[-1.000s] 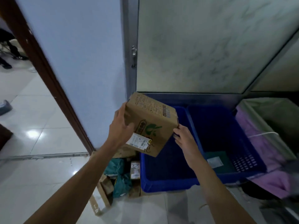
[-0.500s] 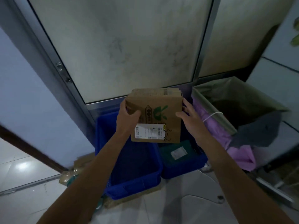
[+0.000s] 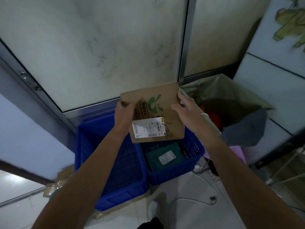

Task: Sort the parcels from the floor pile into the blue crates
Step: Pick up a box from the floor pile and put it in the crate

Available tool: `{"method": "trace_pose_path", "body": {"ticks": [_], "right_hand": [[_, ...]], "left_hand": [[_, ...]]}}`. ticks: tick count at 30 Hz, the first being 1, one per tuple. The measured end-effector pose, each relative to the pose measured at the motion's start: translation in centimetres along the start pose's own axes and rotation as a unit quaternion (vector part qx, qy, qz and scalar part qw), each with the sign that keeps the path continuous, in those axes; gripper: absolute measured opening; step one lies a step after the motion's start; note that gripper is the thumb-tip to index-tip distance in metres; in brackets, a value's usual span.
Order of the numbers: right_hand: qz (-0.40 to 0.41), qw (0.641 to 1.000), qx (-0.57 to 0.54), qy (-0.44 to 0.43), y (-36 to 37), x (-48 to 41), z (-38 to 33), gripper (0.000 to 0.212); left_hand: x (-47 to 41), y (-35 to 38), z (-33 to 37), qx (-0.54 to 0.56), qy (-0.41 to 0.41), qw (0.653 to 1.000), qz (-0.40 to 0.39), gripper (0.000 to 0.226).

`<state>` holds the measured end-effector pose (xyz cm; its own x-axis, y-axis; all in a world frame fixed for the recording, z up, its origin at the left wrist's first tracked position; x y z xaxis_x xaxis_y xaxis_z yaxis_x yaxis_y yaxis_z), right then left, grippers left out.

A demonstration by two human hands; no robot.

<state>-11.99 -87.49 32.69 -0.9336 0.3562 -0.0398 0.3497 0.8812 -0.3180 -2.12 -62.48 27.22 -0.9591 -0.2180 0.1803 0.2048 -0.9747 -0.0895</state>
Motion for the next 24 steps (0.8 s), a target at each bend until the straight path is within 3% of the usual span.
{"method": "trace_pose_path", "body": {"ticks": [4,10,15,18,24], "right_hand": [[-0.038,0.998,0.043,0.006,0.5,-3.3,1.2,0.07],[-0.049,0.995,0.086,0.031,2.3,-9.2,5.5,0.082],[-0.071,0.991,0.084,0.081,5.0,-14.1,10.8,0.086],[-0.086,0.985,0.095,0.118,6.0,-16.3,13.7,0.083],[-0.131,0.973,0.128,0.138,7.4,-20.4,18.7,0.083]], "left_hand": [[-2.4,2.6,-2.4,0.02,-0.043,0.999,0.001,0.041],[-7.9,6.6,-6.0,-0.002,-0.088,0.996,-0.001,0.048],[-12.8,8.5,-9.1,-0.043,-0.106,0.993,0.006,0.055],[-14.5,9.0,-10.9,-0.056,-0.128,0.99,0.018,0.038],[-16.3,10.3,-14.2,-0.089,-0.159,0.983,0.037,0.038]]}}
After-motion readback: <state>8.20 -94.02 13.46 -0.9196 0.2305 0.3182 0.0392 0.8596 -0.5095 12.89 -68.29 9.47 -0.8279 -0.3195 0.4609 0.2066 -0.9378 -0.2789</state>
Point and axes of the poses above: each hand's wrist, its own x-axis away from the middle knuckle, its own y-axis out of the palm, z = x × y, the point moved 10 cm from there along -x, towards the middle knuckle, and after that the axes turned 7 degrees about z, right-handed, at the moved point
